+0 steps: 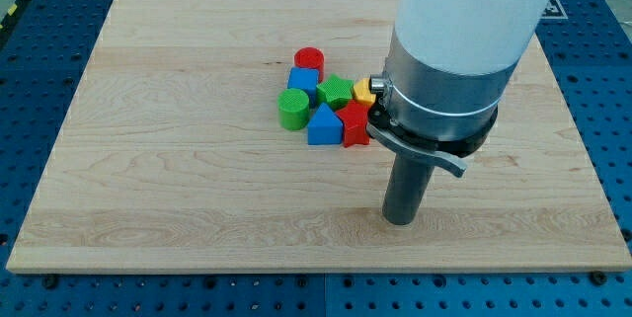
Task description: Move the yellow hexagon slightly up and right a bit
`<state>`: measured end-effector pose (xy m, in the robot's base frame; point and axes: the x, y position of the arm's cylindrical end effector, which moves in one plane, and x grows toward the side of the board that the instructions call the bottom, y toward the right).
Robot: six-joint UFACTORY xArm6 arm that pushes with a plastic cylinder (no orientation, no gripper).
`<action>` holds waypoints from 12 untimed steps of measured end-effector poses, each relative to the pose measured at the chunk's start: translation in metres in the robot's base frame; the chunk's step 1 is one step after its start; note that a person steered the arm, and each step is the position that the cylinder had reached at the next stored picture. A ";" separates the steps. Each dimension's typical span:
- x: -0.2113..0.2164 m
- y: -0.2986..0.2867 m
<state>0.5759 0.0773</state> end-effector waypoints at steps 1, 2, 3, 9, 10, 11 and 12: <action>0.000 0.000; -0.006 0.000; -0.027 0.001; -0.172 -0.023; -0.184 -0.041; -0.204 -0.068; -0.221 -0.098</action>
<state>0.3551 -0.0205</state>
